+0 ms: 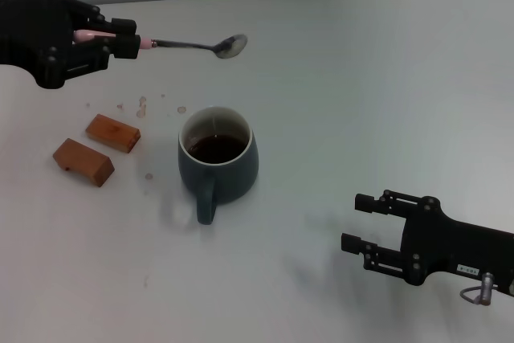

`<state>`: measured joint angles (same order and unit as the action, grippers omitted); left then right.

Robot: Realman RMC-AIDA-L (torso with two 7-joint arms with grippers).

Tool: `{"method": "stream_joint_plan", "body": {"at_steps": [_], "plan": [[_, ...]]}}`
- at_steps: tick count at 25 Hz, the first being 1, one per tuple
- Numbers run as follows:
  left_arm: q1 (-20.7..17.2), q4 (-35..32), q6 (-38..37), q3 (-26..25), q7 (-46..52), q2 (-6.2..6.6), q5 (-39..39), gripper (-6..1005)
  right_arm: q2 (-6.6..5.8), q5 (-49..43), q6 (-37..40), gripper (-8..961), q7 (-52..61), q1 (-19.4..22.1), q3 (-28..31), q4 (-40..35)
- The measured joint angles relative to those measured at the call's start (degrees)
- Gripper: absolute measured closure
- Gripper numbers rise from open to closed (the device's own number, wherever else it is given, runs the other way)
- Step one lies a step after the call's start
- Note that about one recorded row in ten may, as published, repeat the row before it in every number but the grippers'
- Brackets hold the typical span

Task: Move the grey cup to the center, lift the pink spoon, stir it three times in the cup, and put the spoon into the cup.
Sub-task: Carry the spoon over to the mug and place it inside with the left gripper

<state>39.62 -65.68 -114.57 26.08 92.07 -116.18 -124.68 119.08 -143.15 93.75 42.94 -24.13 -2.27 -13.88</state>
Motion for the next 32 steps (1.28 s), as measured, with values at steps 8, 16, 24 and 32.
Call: {"method": "stream_joint_plan", "body": {"at_steps": [8, 16, 24, 32], "plan": [[-2.4, -18.4, 0.0, 15.8, 8.8, -0.41, -1.9, 863, 0.01, 0.1, -0.5, 297, 0.3, -0.1, 0.0, 0.0], [-1.7, -24.9, 0.2, 22.2, 13.2, -0.90, -7.4, 863, 0.01, 0.1, -0.7, 297, 0.4, 0.1, -0.4, 0.0], [0.2, -28.5, 2.7, 40.0, 21.5, -2.06, -16.3, 863, 0.01, -0.2, -0.8, 297, 0.4, -0.2, -0.6, 0.0], [2.0, -27.5, 7.9, 49.2, 25.2, -2.37, -21.7, 863, -0.07, -0.3, -0.8, 297, 0.3, -0.2, -0.6, 0.0]]}}
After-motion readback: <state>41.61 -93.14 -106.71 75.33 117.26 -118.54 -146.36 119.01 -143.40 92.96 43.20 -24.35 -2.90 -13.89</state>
